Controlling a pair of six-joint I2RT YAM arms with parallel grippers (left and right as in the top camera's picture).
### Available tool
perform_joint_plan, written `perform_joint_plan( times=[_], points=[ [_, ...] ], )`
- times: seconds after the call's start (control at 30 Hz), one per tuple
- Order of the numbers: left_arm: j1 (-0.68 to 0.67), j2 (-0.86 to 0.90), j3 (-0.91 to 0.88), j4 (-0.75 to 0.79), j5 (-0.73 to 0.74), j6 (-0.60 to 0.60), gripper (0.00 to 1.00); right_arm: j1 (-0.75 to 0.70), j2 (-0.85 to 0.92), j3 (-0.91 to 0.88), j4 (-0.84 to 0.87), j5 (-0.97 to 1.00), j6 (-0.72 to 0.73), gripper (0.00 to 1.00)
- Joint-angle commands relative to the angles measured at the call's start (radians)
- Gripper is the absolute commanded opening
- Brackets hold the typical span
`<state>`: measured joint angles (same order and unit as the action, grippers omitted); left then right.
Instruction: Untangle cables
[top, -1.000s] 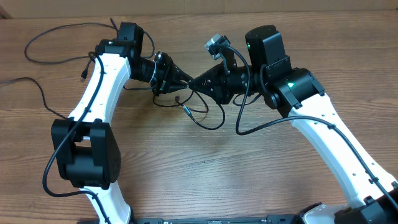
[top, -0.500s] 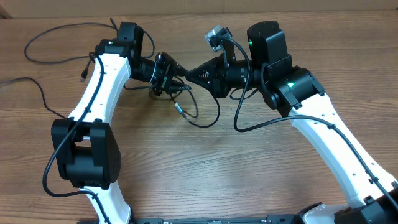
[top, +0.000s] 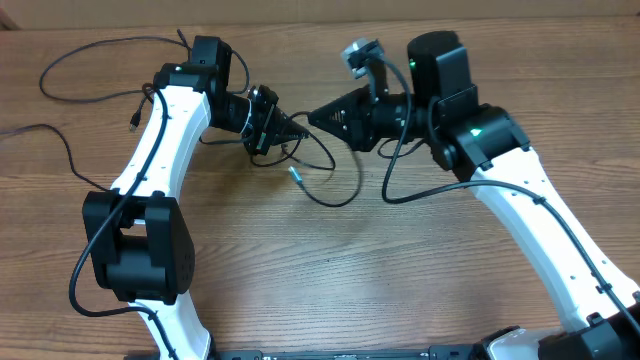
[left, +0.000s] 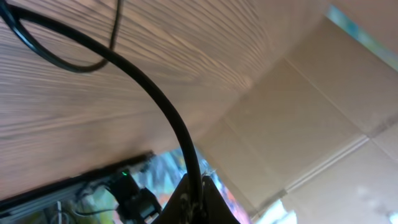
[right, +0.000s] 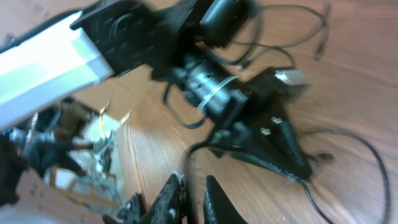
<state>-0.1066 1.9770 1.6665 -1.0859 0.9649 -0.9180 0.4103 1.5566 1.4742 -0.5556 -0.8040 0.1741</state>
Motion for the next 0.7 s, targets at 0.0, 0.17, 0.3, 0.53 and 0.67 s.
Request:
perform_joint_plan(
  times=[0.0,0.17,0.3,0.53,0.67],
  points=[
    [0.003,-0.01,0.021,-0.048,-0.159,0.007,0.04,-0.081,-0.023,0.018,-0.074,0.002,0.02,0.21],
    [-0.003,-0.061,0.235,-0.26,-0.373,0.079,0.04,-0.214,-0.023,0.018,-0.27,0.118,0.004,0.23],
    [-0.038,-0.129,0.429,-0.407,-0.532,0.111,0.04,-0.244,-0.023,0.018,-0.354,0.272,0.005,0.43],
    [-0.032,-0.313,0.588,-0.434,-0.679,0.13,0.04,-0.244,-0.023,0.018,-0.474,0.457,0.005,1.0],
    [0.085,-0.397,0.588,-0.525,-0.818,-0.04,0.04,-0.244,-0.023,0.018,-0.527,0.565,0.005,1.0]
  ],
)
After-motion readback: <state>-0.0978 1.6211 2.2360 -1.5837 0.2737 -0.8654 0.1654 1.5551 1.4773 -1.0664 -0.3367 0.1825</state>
